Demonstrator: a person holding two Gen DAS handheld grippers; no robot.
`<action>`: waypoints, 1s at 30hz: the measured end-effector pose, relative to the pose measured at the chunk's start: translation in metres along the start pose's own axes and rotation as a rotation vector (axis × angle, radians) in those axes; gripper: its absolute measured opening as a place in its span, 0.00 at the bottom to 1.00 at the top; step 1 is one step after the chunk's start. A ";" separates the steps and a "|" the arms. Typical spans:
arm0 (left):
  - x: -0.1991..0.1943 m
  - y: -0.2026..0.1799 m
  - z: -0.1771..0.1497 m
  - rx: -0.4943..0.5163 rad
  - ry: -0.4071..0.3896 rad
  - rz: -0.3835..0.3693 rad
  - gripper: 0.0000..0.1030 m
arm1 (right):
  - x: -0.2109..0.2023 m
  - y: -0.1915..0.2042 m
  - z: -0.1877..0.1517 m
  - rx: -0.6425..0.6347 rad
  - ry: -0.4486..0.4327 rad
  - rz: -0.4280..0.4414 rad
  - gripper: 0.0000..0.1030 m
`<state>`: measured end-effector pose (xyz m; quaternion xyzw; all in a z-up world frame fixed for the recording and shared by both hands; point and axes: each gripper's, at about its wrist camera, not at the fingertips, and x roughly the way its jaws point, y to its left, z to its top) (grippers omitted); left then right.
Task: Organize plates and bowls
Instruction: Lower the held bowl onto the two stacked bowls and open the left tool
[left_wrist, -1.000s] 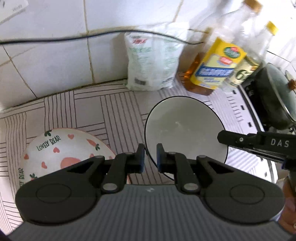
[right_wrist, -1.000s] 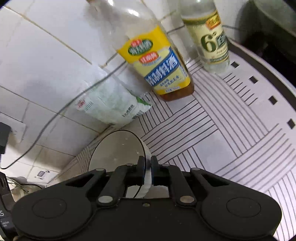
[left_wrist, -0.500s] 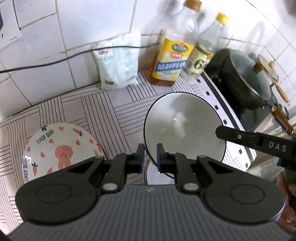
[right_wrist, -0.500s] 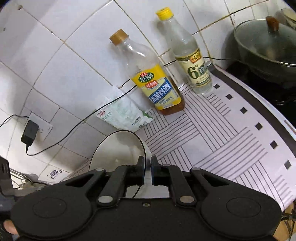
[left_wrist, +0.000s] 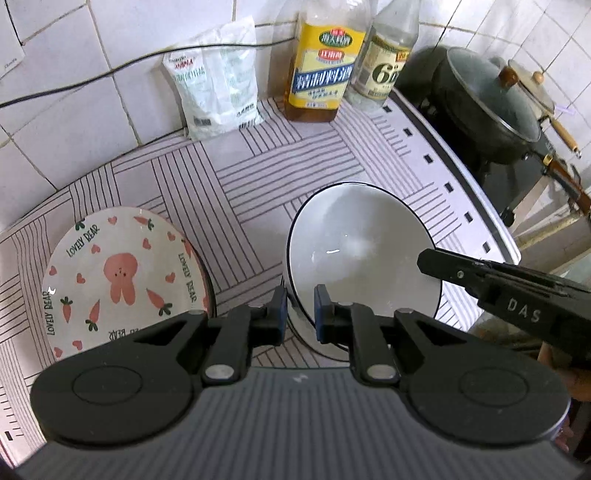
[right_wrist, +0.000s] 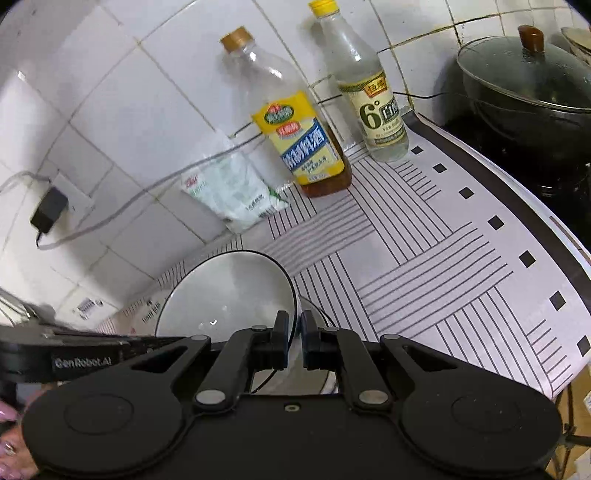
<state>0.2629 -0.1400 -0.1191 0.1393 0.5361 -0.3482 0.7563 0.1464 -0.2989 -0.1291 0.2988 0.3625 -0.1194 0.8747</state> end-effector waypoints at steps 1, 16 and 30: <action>0.002 0.000 -0.001 -0.003 0.006 0.002 0.12 | 0.000 0.001 -0.002 -0.012 -0.001 -0.006 0.10; 0.029 -0.004 -0.011 -0.033 0.125 -0.018 0.13 | 0.002 0.007 -0.005 -0.146 -0.030 -0.067 0.10; 0.044 0.001 -0.011 -0.049 0.160 -0.009 0.14 | 0.015 0.026 -0.018 -0.379 -0.016 -0.165 0.09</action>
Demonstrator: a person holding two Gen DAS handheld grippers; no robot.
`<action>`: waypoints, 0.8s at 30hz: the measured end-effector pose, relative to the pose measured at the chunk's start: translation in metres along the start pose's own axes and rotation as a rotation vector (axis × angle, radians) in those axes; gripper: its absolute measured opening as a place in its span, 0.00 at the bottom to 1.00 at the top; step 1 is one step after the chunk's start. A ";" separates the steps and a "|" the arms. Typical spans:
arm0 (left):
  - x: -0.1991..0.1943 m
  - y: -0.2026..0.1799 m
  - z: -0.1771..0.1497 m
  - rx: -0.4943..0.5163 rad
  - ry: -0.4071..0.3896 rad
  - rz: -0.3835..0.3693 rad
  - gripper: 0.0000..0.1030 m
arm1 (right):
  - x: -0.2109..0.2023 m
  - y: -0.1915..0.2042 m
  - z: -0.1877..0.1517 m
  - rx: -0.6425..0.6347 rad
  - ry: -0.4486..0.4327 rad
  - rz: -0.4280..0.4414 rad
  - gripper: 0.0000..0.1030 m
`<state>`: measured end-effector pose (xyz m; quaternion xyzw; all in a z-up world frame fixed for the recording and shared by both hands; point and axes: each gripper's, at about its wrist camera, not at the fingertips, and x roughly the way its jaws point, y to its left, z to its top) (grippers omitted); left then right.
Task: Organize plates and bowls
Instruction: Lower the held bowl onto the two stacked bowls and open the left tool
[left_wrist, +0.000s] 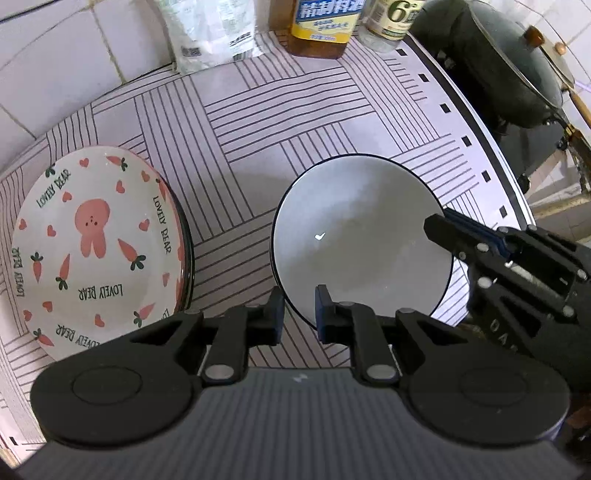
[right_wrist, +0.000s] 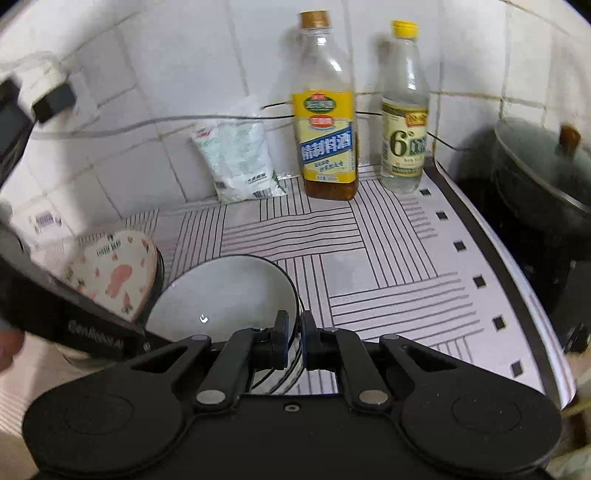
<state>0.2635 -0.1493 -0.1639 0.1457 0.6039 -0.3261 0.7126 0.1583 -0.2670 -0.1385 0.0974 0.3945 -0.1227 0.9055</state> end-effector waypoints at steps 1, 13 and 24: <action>0.000 0.002 0.000 -0.013 -0.002 -0.011 0.14 | 0.001 0.001 0.000 -0.011 -0.006 -0.006 0.09; -0.018 0.008 -0.010 -0.084 -0.060 -0.055 0.16 | -0.010 -0.004 0.002 -0.013 -0.022 0.039 0.14; -0.064 -0.004 -0.034 -0.193 -0.157 -0.069 0.20 | -0.051 -0.024 -0.004 -0.141 -0.023 0.172 0.20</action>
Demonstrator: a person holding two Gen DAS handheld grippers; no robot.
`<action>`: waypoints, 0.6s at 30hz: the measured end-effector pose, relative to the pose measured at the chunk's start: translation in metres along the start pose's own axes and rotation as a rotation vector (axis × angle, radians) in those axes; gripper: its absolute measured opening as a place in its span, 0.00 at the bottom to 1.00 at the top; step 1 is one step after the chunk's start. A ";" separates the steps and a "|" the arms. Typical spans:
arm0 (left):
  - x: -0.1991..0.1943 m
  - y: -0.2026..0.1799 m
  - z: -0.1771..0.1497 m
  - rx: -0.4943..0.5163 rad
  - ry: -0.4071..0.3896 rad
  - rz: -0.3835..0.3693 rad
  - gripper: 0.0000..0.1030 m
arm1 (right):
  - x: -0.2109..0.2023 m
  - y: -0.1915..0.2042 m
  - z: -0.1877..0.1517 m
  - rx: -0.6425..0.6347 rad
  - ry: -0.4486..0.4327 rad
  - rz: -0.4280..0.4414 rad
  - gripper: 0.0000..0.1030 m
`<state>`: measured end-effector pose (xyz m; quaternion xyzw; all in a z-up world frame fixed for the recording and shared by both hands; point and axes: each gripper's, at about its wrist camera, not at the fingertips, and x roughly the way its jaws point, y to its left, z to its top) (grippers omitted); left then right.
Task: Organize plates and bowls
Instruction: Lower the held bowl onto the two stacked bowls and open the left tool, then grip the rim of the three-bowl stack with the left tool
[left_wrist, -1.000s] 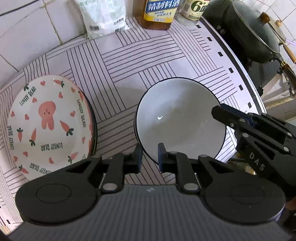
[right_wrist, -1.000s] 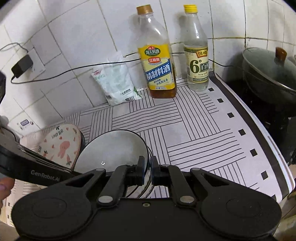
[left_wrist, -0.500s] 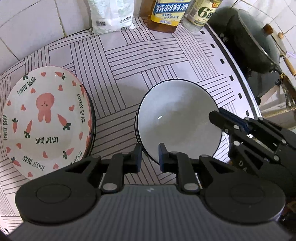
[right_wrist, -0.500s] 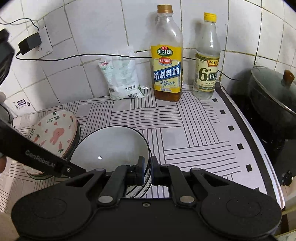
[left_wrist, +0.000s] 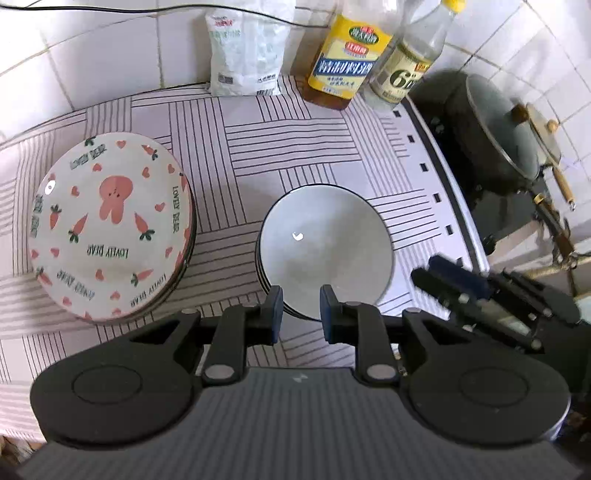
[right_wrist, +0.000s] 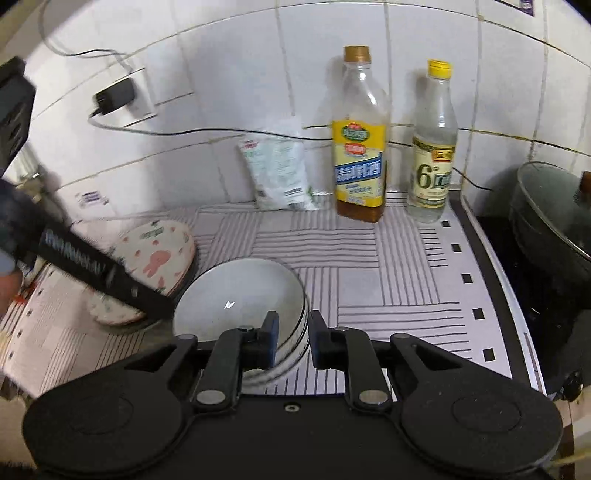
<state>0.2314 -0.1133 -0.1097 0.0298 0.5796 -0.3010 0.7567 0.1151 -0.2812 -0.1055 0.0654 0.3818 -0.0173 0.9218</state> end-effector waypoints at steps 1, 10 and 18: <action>-0.004 -0.001 -0.003 -0.006 -0.010 -0.006 0.21 | -0.004 0.000 -0.003 -0.015 0.000 0.017 0.20; -0.030 -0.013 -0.029 -0.090 -0.107 -0.013 0.27 | -0.019 -0.011 -0.026 -0.092 -0.010 0.121 0.34; -0.019 -0.002 -0.047 -0.238 -0.103 -0.066 0.32 | 0.001 -0.020 -0.047 -0.116 0.033 0.159 0.52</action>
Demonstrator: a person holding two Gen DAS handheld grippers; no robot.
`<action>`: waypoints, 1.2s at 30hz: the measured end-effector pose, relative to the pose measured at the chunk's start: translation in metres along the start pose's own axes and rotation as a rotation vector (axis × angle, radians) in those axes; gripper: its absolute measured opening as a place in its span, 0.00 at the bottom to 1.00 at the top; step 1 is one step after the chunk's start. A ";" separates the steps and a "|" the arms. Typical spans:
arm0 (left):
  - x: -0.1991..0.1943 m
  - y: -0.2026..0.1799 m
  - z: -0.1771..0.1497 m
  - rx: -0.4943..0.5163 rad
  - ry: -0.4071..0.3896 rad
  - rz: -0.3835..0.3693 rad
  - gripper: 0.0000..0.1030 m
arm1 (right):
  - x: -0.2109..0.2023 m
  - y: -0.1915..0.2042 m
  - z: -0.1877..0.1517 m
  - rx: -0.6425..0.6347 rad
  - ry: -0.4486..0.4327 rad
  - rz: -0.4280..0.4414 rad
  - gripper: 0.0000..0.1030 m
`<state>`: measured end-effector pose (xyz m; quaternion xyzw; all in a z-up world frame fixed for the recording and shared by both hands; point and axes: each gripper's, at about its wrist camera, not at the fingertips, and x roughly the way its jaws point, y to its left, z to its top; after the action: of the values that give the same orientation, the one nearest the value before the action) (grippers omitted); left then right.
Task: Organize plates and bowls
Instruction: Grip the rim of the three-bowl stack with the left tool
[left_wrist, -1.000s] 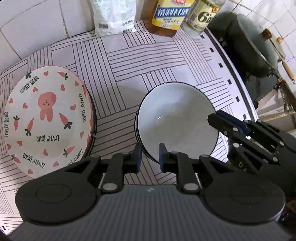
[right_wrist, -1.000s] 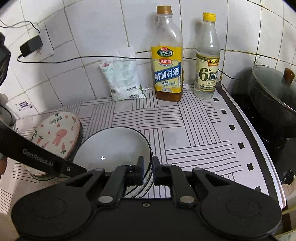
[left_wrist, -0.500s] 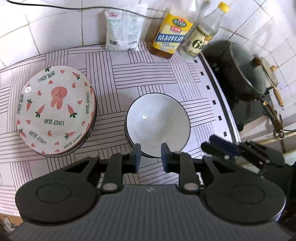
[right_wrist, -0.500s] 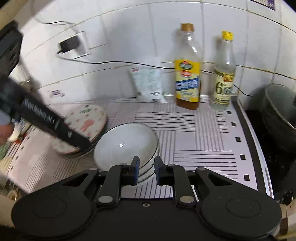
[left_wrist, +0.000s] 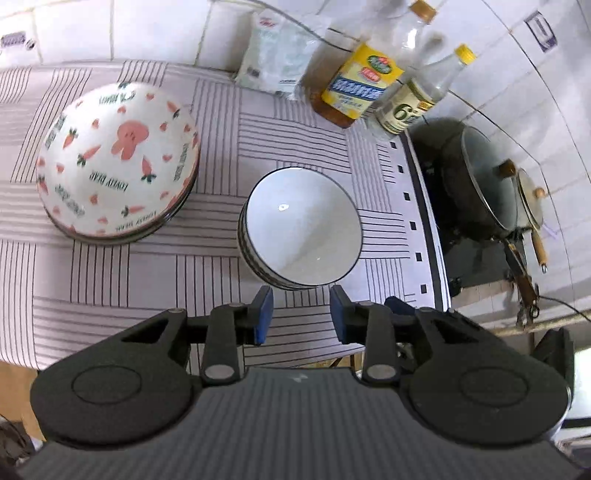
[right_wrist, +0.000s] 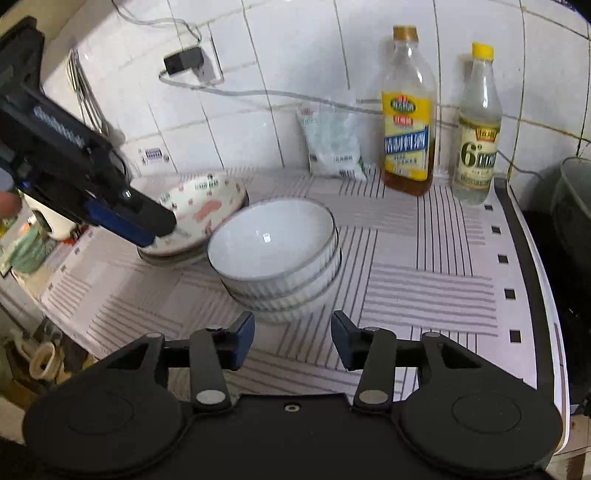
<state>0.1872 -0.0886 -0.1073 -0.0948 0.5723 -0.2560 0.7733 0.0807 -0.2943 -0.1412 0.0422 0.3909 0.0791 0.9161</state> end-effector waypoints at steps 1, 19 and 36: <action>0.002 0.002 -0.002 -0.011 -0.006 0.004 0.33 | 0.003 -0.001 -0.003 -0.008 0.002 0.007 0.53; 0.069 0.036 0.006 -0.049 -0.123 -0.034 0.56 | 0.087 -0.008 -0.033 -0.102 -0.099 -0.025 0.89; 0.115 0.056 0.002 -0.091 -0.132 -0.051 0.35 | 0.133 0.006 -0.016 -0.214 -0.122 0.061 0.95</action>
<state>0.2302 -0.0995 -0.2278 -0.1613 0.5287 -0.2426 0.7972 0.1591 -0.2648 -0.2463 -0.0392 0.3221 0.1455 0.9346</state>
